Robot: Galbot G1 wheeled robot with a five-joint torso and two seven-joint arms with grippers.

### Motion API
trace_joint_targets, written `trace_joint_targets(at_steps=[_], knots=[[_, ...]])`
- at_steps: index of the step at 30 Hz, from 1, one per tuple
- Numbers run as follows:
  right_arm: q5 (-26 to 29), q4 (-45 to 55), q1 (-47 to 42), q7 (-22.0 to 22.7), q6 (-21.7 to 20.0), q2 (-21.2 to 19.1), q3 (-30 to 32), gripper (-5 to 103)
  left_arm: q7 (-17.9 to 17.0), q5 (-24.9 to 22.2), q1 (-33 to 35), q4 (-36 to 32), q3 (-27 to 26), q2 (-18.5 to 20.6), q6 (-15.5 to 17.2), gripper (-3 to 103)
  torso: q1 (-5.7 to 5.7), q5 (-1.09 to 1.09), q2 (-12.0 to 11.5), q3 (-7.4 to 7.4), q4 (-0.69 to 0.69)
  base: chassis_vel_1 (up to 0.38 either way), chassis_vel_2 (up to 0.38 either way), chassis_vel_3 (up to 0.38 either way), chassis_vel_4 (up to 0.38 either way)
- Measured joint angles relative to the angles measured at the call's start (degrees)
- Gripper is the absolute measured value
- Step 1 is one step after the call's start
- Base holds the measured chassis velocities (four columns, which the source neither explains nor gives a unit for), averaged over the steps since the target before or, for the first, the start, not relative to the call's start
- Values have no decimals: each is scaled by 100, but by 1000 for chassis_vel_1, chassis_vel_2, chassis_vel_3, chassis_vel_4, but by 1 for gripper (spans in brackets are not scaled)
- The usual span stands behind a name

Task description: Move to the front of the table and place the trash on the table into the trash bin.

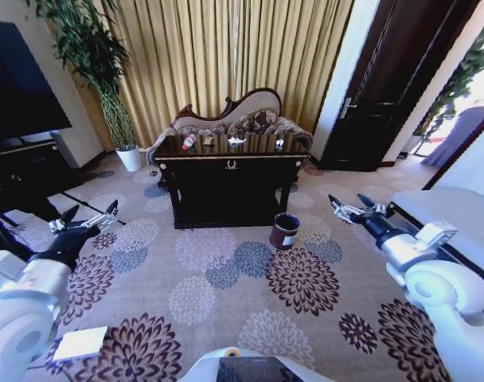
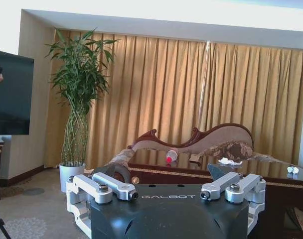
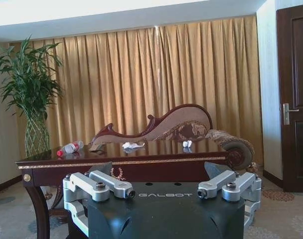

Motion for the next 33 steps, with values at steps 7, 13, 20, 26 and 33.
trace_joint_targets(at_steps=[7,13,20,26,33], knots=[[-11,-57,9,1,108,3,-3,100,-4,-1,-24,0,46,-18,69,100,0,0,0,0,0,0,0,0,0],[-21,-61,7,1,124,4,-5,100,-4,0,-48,0,72,-16,86,100,0,0,0,0,0,0,0,0,0],[-28,-63,10,3,124,-4,-5,100,-4,2,-66,0,87,-11,86,100,0,0,0,0,0,0,0,0,0],[-31,-66,29,4,124,-15,-5,100,-7,2,-78,0,87,3,82,100,0,0,0,0,0,0,0,0,0],[-36,-73,28,5,124,-15,-8,100,-10,2,-85,0,83,6,82,100,0,0,0,0,0,0,0,0,0]])
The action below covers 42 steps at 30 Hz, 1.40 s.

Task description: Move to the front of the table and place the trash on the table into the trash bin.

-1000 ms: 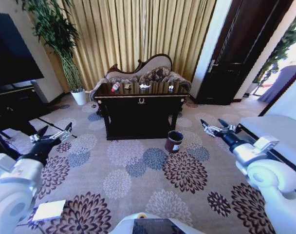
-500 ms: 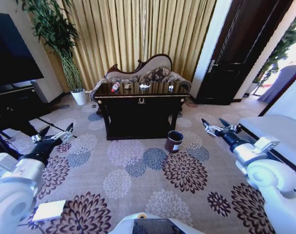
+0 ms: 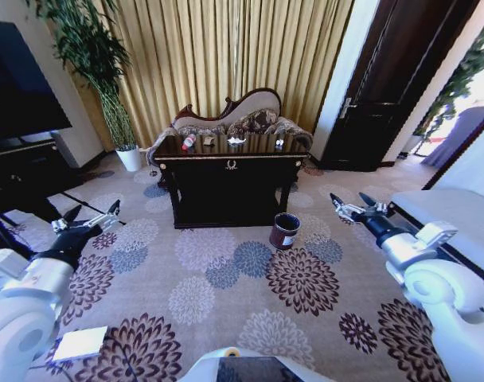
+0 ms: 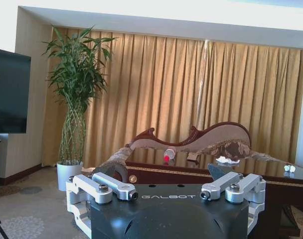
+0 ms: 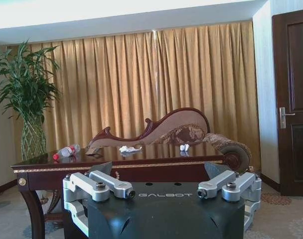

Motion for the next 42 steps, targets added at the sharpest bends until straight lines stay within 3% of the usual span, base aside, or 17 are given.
trace_joint_targets(at_steps=[42], knots=[[-23,-31,88,1,14,-37,-85,100,10,14,-29,0,34,-18,-12,100,-1,0,0,0,0,-1,1,1,-1]])
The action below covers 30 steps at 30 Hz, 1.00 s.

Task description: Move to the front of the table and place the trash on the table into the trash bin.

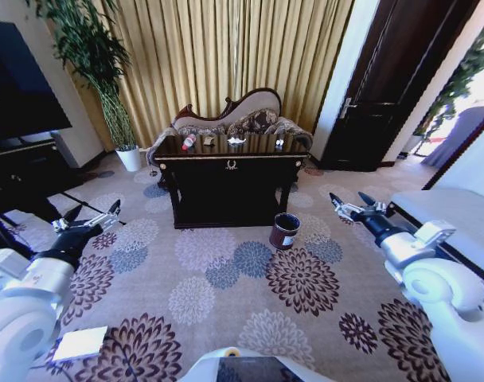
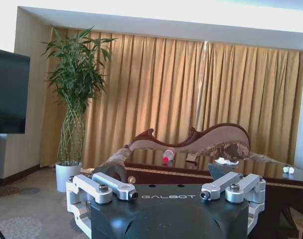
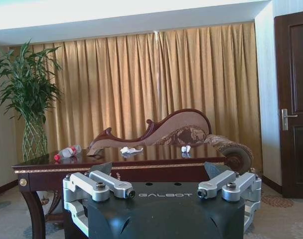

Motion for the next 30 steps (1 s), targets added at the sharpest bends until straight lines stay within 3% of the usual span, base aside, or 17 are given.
trace_joint_targets(at_steps=[30], knots=[[-10,-32,113,-9,11,-37,-123,100,19,9,-58,0,79,-6,-16,100,-1,-1,1,-1,0,-124,128,123,-121]])
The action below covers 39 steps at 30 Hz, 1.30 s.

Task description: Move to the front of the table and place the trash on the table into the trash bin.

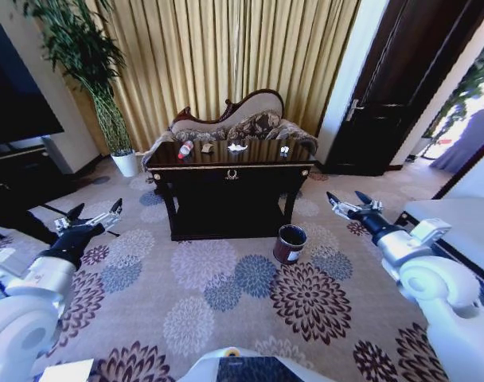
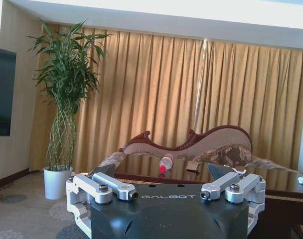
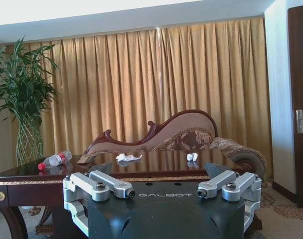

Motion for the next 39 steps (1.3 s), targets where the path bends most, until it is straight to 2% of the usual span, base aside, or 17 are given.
trace_joint_targets(at_steps=[39], knots=[[9,14,58,0,10,-27,-24,100,5,-4,12,-1,-2,-21,-16,100,1,1,0,0,0,-158,159,153,-160]])
